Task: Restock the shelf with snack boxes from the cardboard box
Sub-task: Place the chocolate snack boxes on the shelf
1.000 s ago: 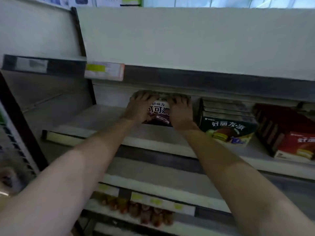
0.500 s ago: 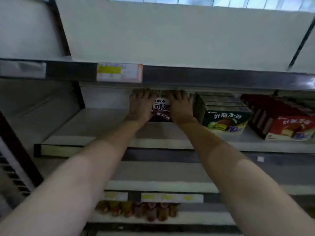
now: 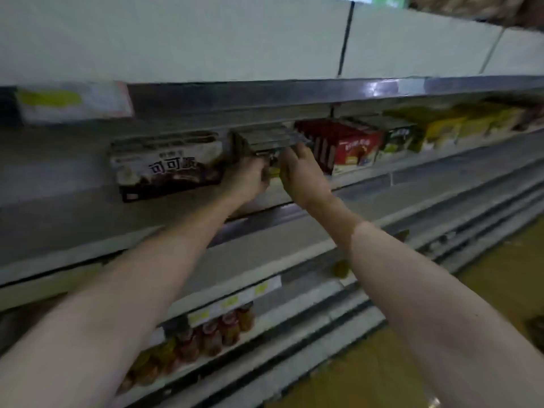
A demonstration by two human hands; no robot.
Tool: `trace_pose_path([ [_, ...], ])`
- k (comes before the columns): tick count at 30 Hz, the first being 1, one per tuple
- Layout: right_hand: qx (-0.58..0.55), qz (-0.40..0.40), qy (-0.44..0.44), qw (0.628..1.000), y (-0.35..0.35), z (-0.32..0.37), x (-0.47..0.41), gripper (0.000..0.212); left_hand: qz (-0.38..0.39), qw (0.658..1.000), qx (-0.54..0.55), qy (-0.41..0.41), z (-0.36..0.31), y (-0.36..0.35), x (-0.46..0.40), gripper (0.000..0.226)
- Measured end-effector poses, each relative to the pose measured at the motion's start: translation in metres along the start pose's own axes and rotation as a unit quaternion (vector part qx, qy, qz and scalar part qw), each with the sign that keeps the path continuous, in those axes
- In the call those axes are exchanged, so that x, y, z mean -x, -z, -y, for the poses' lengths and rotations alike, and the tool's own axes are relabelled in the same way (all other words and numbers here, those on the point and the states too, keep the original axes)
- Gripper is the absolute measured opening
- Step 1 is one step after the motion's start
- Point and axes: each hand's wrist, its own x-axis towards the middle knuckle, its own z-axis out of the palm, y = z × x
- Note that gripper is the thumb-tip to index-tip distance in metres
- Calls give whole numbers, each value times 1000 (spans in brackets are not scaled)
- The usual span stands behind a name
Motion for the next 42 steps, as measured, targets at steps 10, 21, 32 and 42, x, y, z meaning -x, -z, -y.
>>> trace_pose_path([
  [10, 65, 5, -228, 972, 84, -196, 174, 10, 37, 963, -72, -259, -209, -99, -4, 12],
  [21, 96, -23, -422, 901, 213, -376, 385, 8, 203, 916, 98, -330, -497, -258, 44, 7],
  [32, 140, -58, -567, 809, 282, -482, 528, 15, 281, 870, 176, -364, -683, -370, 95, 18],
  [42, 125, -33, -645, 753, 297, -634, 579, 17, 342, 837, 167, -394, -814, -507, 46, 19],
])
